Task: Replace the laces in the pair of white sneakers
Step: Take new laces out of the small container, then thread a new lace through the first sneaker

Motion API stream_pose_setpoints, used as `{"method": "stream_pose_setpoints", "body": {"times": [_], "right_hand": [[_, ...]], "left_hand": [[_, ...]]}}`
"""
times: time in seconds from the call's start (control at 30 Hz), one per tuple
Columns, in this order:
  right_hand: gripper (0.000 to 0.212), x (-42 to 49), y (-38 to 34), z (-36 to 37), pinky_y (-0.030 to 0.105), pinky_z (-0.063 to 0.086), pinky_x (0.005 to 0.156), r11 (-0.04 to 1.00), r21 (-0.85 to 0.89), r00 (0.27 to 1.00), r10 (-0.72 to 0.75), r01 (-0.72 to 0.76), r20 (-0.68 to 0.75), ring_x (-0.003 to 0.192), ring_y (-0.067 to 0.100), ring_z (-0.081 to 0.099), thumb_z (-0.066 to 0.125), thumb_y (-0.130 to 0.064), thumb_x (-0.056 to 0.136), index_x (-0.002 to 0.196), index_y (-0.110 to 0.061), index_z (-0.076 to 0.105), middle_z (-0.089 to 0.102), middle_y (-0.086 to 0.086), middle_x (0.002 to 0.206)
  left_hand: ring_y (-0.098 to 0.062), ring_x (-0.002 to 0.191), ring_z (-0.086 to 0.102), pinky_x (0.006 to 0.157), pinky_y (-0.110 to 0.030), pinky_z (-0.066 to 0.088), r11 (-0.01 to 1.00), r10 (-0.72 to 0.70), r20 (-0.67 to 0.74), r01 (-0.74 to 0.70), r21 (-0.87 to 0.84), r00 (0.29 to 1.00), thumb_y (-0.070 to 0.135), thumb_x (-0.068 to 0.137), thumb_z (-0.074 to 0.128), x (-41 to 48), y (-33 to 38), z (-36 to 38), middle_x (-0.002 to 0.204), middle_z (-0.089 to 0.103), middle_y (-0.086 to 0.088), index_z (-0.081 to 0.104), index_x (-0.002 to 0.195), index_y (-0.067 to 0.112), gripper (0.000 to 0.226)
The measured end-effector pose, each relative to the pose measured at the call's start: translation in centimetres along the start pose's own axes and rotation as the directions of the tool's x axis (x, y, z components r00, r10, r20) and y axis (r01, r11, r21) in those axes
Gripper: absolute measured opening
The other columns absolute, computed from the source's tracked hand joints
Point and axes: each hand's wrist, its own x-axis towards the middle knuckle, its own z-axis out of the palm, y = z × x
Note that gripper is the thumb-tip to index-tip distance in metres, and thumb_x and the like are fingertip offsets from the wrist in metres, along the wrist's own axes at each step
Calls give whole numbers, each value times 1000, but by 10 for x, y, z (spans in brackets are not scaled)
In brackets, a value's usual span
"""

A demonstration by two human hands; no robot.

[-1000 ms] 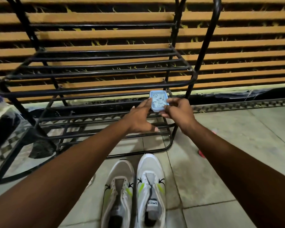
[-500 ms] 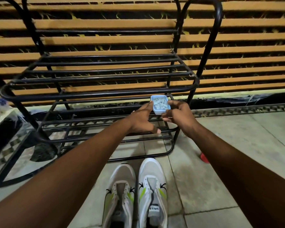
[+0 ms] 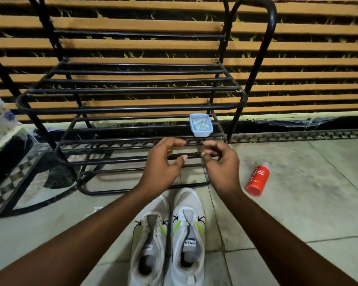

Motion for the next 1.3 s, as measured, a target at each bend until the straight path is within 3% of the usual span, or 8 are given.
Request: {"method": "stream_pose_setpoints", "body": {"times": [0.13, 0.37, 0.6, 0.7, 0.8, 1.0, 1.17, 1.3], "right_hand": [[26, -32, -7, 19, 24, 54, 87, 997, 64, 999, 36, -39, 40, 93, 15, 67, 62, 8, 85, 103, -9, 71, 71, 7, 100], [23, -97, 1, 68, 21, 53, 78, 989, 93, 973, 98, -119, 208, 82, 14, 66, 59, 9, 85, 98, -6, 71, 72, 7, 92], [24, -134, 10, 109, 30, 55, 77, 989, -113, 884, 138, -97, 447, 83, 20, 69, 56, 10, 84, 94, -3, 73, 73, 7, 88], [22, -141, 16, 118, 34, 55, 76, 977, -211, 819, 140, -24, 556, 79, 19, 70, 57, 8, 84, 90, -6, 73, 73, 4, 84], [19, -145, 22, 120, 24, 53, 76, 961, -265, 786, 102, 81, 610, 75, 11, 67, 61, 5, 84, 88, -9, 73, 72, -3, 80], [16, -145, 30, 117, 11, 39, 73, 913, -330, 703, 70, 241, 707, 74, 3, 58, 65, 1, 82, 87, -11, 74, 65, -10, 79], [15, -143, 29, 113, 17, 44, 79, 911, -310, 669, 52, 273, 741, 82, 13, 63, 64, 0, 83, 87, -11, 74, 70, 0, 87], [11, -142, 28, 113, 6, 37, 76, 906, -317, 653, 61, 282, 755, 79, 6, 58, 67, -5, 84, 90, -11, 74, 69, 0, 88]], "left_hand": [[-13, 110, 67, 99, -46, 55, 993, -106, -105, 100, -64, 989, 4, 90, 74, -38, -8, -23, 112, 71, 3, 70, 108, 20, 24], [-15, 103, 69, 94, -41, 57, 961, -267, -179, 276, 30, 947, -2, 86, 77, -109, -55, -60, 108, 72, -2, 73, 103, 10, 22], [-24, 108, 64, 94, -26, 46, 783, -436, -158, 460, 420, 886, 4, 81, 73, -165, -111, -111, 111, 68, -5, 72, 105, 15, 26], [-30, 119, 58, 98, -37, 49, 693, -497, -132, 484, 535, 858, 17, 90, 64, -185, -124, -128, 123, 63, -8, 72, 116, 19, 27], [-30, 126, 49, 94, -45, 51, 631, -529, -112, 478, 611, 841, 24, 96, 55, -201, -131, -136, 135, 51, -7, 60, 133, 20, 37], [-30, 126, 47, 89, -45, 53, 550, -517, -81, 403, 732, 852, 28, 99, 50, -197, -135, -132, 137, 47, -5, 53, 138, 20, 40], [-30, 125, 48, 91, -47, 53, 559, -606, -76, 491, 668, 792, 25, 94, 55, -190, -145, -134, 135, 47, -4, 59, 127, 24, 32], [-27, 120, 51, 86, -44, 52, 545, -584, -139, 513, 664, 800, 31, 91, 62, -185, -146, -134, 122, 53, -2, 60, 115, 23, 26]]}}
